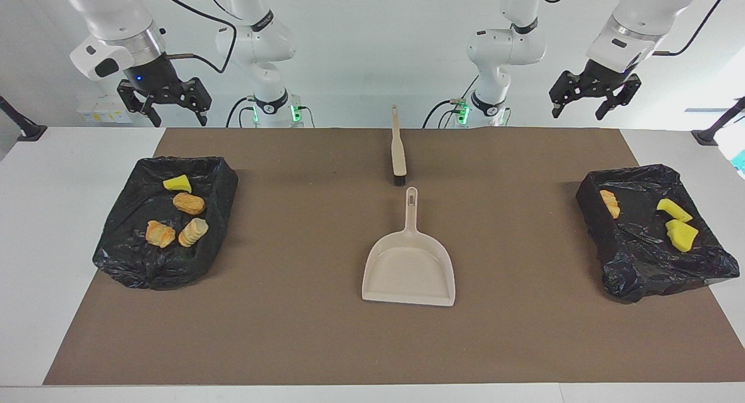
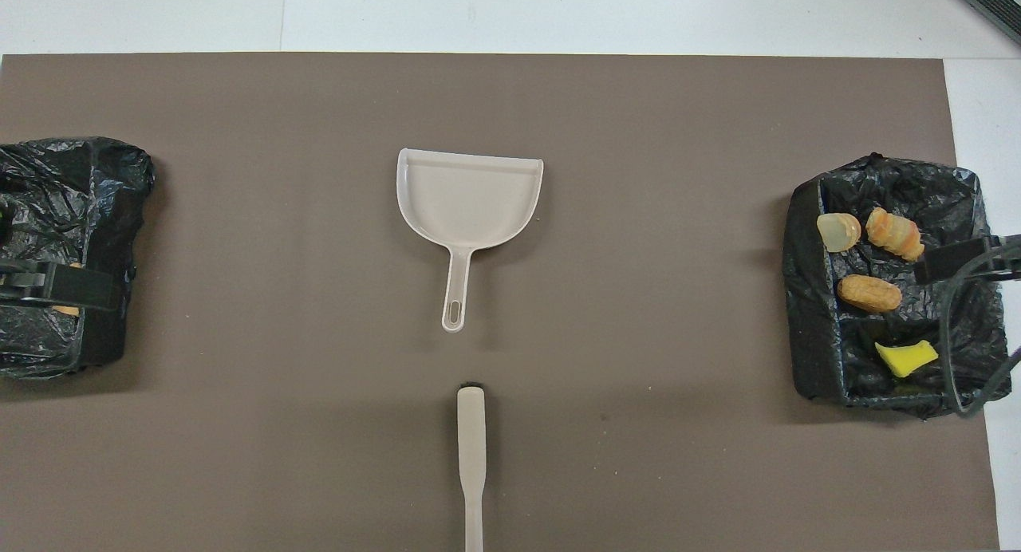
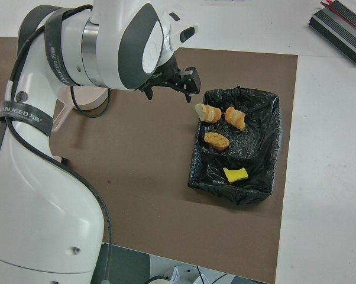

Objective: Sweep and dump trash in bin

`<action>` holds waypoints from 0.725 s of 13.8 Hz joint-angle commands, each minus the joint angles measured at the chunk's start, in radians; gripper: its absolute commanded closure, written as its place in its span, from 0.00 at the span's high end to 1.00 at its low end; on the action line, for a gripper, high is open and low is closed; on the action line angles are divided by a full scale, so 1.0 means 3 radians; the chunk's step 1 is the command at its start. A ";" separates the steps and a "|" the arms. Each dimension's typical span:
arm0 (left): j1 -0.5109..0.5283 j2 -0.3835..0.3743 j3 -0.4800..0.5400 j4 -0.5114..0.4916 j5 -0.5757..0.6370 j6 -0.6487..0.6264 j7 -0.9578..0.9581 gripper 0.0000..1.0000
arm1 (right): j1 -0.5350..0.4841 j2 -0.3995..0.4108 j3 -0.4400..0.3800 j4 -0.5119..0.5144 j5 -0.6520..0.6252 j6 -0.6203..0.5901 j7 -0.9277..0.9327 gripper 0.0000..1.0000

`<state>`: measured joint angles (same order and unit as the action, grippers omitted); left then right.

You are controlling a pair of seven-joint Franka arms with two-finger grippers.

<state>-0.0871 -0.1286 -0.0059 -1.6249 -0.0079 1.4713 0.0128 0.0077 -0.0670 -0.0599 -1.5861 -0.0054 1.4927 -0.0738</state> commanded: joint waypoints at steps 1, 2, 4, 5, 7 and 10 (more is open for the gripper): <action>0.0024 0.0203 0.0010 0.0308 0.0057 -0.0077 0.0039 1.00 | 0.0005 -0.0078 -0.0005 -0.0102 0.0064 0.0076 0.0057 1.00; 0.0030 0.0234 0.0010 0.0359 0.0057 -0.0072 0.0039 1.00 | 0.0005 -0.0078 -0.0005 -0.0102 0.0064 0.0076 0.0057 1.00; 0.0076 0.0260 0.0015 0.0390 0.0052 -0.0072 0.0039 1.00 | 0.0005 -0.0078 -0.0005 -0.0102 0.0064 0.0076 0.0057 1.00; 0.0076 0.0270 0.0015 0.0420 0.0052 -0.0103 0.0039 1.00 | 0.0005 -0.0078 -0.0005 -0.0102 0.0064 0.0076 0.0057 1.00; 0.0071 0.0311 0.0030 0.0451 0.0052 -0.0113 0.0039 1.00 | 0.0005 -0.0078 -0.0005 -0.0102 0.0064 0.0076 0.0057 1.00; 0.0065 0.0301 0.0025 0.0446 0.0052 -0.0113 0.0034 1.00 | 0.0005 -0.0078 -0.0005 -0.0102 0.0064 0.0076 0.0057 1.00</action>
<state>-0.0765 -0.0536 0.0081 -1.5273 -0.0049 1.4705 0.0128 0.0077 -0.0670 -0.0599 -1.5861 -0.0054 1.4927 -0.0738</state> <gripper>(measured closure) 0.000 0.000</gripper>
